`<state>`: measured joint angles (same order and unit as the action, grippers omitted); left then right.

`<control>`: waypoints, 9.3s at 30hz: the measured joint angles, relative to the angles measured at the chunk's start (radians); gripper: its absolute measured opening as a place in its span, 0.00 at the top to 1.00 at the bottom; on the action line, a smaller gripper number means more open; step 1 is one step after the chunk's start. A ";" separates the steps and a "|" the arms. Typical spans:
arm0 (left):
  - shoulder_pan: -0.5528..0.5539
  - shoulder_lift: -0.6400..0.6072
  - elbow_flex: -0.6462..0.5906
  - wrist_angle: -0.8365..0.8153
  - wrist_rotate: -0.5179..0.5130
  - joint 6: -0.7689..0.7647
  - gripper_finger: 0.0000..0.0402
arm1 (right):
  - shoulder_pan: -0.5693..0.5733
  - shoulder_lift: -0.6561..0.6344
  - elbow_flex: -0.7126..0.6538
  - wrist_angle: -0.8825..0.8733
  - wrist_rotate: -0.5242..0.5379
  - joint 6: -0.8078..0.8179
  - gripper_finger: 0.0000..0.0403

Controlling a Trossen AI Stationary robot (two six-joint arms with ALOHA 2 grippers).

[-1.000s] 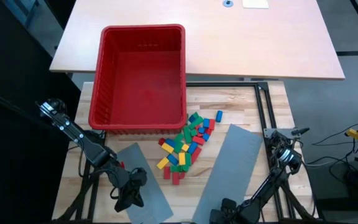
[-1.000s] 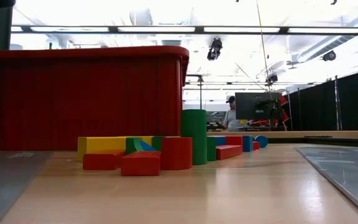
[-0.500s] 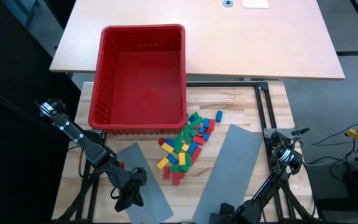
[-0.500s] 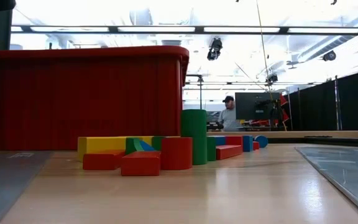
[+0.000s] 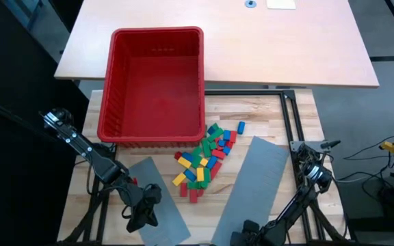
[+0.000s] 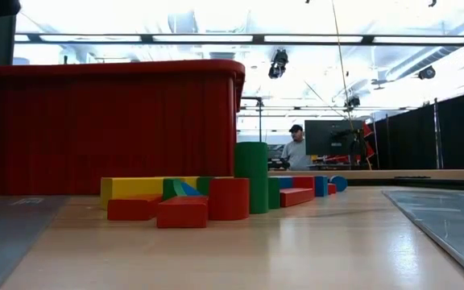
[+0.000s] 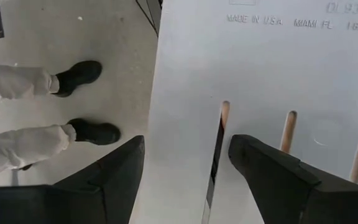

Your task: Sort blocks

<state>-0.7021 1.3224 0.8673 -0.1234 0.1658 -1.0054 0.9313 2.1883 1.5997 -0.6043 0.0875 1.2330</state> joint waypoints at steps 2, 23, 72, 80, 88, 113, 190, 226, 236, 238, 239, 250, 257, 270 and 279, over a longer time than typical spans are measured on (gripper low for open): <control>0.000 0.000 0.000 0.000 0.000 0.000 1.00 | -0.001 0.000 0.000 0.004 -0.002 0.010 0.38; 0.000 0.000 0.000 -0.013 0.000 0.002 1.00 | 0.024 0.006 -0.003 0.076 -0.015 0.076 0.40; 0.000 0.000 0.000 -0.029 -0.027 0.039 1.00 | 0.104 0.010 0.074 0.005 -0.167 0.249 0.38; 0.000 0.001 0.000 -0.036 -0.028 0.040 1.00 | 0.103 0.006 0.083 -0.030 -0.174 0.237 0.36; 0.000 0.001 0.000 -0.040 -0.028 0.040 1.00 | 0.102 -0.016 0.084 -0.094 -0.174 0.215 0.36; 0.000 0.001 -0.001 -0.055 -0.051 0.057 1.00 | 0.091 -0.020 0.043 -0.058 -0.128 0.187 0.38; 0.000 0.001 -0.002 -0.076 -0.050 0.046 1.00 | 0.068 0.032 0.015 0.112 -0.229 0.180 0.33; 0.000 0.001 -0.002 -0.076 -0.050 0.059 1.00 | 0.005 0.005 0.101 0.085 -0.237 0.115 0.34; 0.000 0.001 -0.002 -0.076 -0.050 0.059 1.00 | -0.001 0.003 0.165 0.104 -0.245 0.023 0.37; 0.000 0.001 -0.002 -0.076 -0.050 0.059 1.00 | -0.002 0.003 0.165 0.106 -0.244 0.059 0.39; 0.000 0.001 -0.002 -0.076 -0.050 0.059 1.00 | -0.003 0.003 0.165 0.107 -0.245 0.086 0.40; 0.000 0.001 -0.002 -0.076 -0.050 0.073 1.00 | -0.014 0.003 0.165 0.149 -0.211 0.035 0.47; 0.000 0.001 -0.002 -0.079 -0.050 0.081 1.00 | -0.031 0.003 0.164 0.164 -0.263 -0.029 0.50; 0.000 0.001 -0.002 -0.080 -0.050 0.107 1.00 | -0.042 0.028 0.490 -0.207 -0.184 -0.109 0.59; -0.004 0.001 -0.002 -0.080 -0.044 0.107 1.00 | -0.009 0.159 0.759 -0.301 -0.208 -0.065 0.65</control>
<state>-0.7063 1.3235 0.8654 -0.2035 0.1219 -0.8986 0.9222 2.3478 2.3589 -0.9049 -0.1206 1.1676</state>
